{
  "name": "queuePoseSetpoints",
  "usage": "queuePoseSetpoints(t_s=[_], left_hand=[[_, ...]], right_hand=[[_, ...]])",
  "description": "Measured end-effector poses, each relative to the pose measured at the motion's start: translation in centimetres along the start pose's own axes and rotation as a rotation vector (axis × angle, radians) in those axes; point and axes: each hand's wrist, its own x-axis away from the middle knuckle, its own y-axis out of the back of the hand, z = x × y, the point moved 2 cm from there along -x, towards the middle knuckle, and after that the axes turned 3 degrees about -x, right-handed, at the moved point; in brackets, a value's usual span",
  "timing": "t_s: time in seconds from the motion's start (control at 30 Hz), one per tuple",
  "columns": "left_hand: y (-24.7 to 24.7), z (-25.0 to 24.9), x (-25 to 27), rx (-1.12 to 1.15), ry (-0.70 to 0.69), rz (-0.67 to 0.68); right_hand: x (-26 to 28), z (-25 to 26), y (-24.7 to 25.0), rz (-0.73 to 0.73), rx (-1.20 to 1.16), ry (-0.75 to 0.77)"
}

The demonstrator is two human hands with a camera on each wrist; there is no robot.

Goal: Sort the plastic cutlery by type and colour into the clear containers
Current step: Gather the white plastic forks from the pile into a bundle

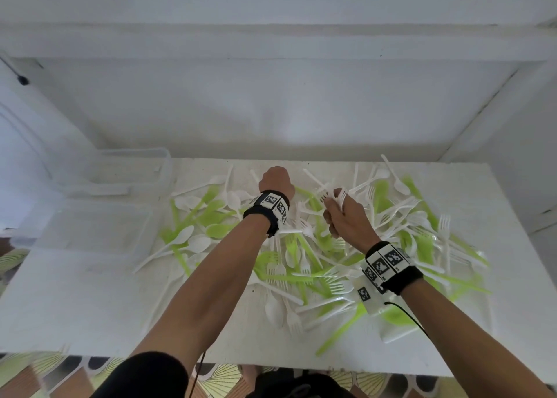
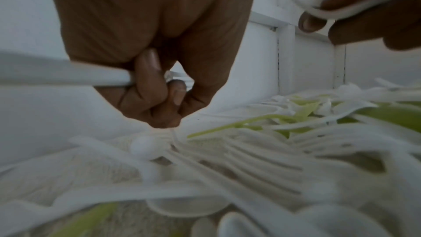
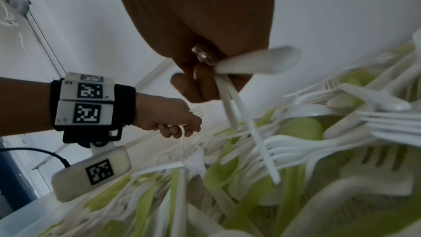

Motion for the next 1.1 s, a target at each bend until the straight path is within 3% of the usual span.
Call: queuePoseSetpoints(t_s=[0.23,0.4,0.63,0.87,1.03,1.1], left_hand=[[-0.2,1.1,-0.2,-0.003,0.070,0.087],[0.2,0.8,0.0,0.030,0.072,0.058],[1.5,3.0,0.2,0.354,0.132,0.097],[2.3,6.3,0.3,0.767,0.068,0.028],[2.8,7.0,0.8,0.881,-0.021,0.235],[2.9,7.3,1.0,0.873,-0.023,0.249]], right_hand=[[0.1,0.7,0.5,-0.024,0.117,0.058],[0.9,1.3,1.1,-0.129,0.137,0.121],[0.9,1.7,1.7,-0.171,0.128,0.136],[0.6,0.4,0.7,-0.054,0.267,0.065],[0.4,0.1,-0.6,-0.036,0.298,0.044],[0.3,0.4,-1.1,-0.031,0.303,0.051]])
